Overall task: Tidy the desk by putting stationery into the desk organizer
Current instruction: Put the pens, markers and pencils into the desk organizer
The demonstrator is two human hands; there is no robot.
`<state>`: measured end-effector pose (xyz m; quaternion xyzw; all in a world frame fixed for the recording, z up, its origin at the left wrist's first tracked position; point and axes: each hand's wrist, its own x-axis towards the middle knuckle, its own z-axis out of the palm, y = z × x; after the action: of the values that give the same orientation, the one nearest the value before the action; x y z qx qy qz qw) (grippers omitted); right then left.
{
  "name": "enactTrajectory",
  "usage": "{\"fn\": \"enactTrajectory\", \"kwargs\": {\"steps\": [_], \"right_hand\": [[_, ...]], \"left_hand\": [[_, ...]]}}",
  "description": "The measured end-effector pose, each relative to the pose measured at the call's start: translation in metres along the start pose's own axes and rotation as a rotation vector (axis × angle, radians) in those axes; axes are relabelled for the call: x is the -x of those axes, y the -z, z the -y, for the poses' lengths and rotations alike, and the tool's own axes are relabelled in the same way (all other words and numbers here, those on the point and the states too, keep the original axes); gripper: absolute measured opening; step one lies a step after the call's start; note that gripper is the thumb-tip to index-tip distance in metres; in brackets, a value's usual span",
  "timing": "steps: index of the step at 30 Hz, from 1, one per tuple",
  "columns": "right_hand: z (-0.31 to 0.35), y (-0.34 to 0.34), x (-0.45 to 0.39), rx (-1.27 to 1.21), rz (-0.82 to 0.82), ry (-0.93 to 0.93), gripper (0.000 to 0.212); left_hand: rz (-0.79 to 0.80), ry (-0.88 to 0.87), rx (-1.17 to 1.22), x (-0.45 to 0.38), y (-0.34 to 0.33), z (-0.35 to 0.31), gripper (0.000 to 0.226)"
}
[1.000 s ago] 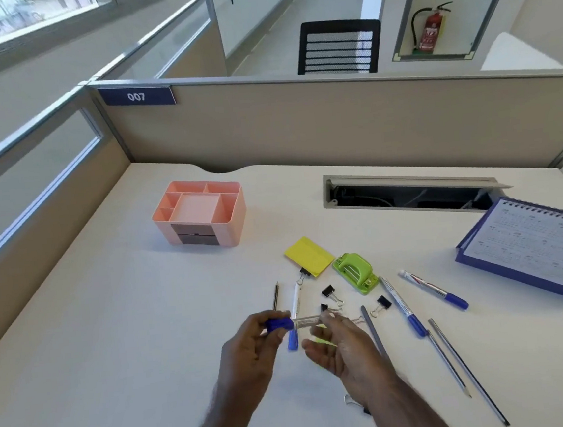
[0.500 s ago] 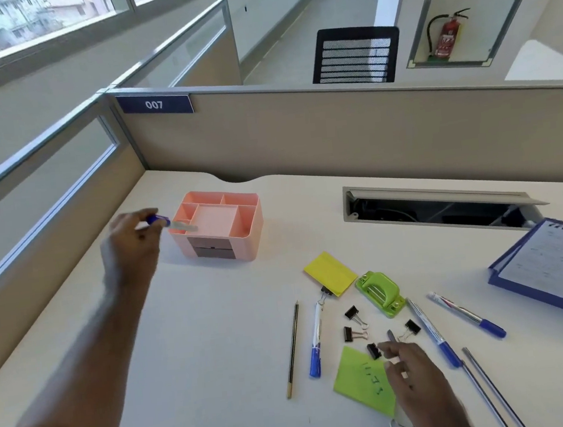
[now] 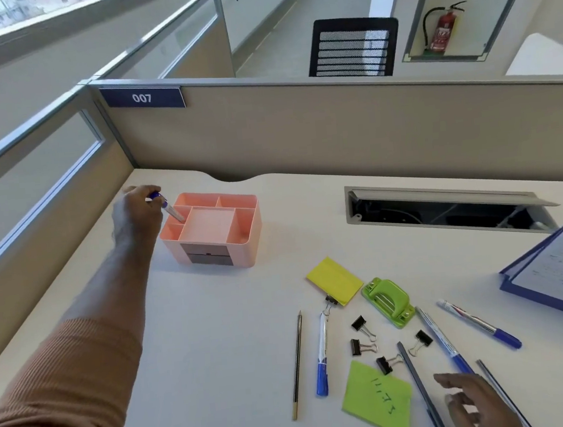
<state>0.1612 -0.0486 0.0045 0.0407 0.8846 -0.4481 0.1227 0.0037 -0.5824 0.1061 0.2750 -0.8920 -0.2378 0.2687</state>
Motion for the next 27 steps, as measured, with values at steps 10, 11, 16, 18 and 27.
{"fn": "enactTrajectory", "kwargs": {"steps": [10,11,16,18,27], "right_hand": [[-0.007,0.001,0.01,0.106,-0.072,0.062,0.058],[-0.008,0.002,0.01,0.121,-0.081,0.07,0.055],[-0.013,0.006,0.01,0.178,-0.097,0.059,0.039],[-0.014,0.008,0.009,0.216,-0.142,0.034,0.038],[-0.027,0.019,-0.007,0.678,-0.265,-0.127,0.036]], "left_hand": [[0.143,0.11,-0.258,-0.013,-0.028,0.014,0.025],[0.149,0.111,-0.255,-0.013,-0.03,0.014,0.026],[0.16,0.146,-0.224,-0.012,-0.035,0.014,0.029],[0.172,0.15,-0.201,-0.009,-0.033,0.013,0.033],[-0.142,-0.111,-0.134,0.034,-0.019,0.015,0.036]]}}
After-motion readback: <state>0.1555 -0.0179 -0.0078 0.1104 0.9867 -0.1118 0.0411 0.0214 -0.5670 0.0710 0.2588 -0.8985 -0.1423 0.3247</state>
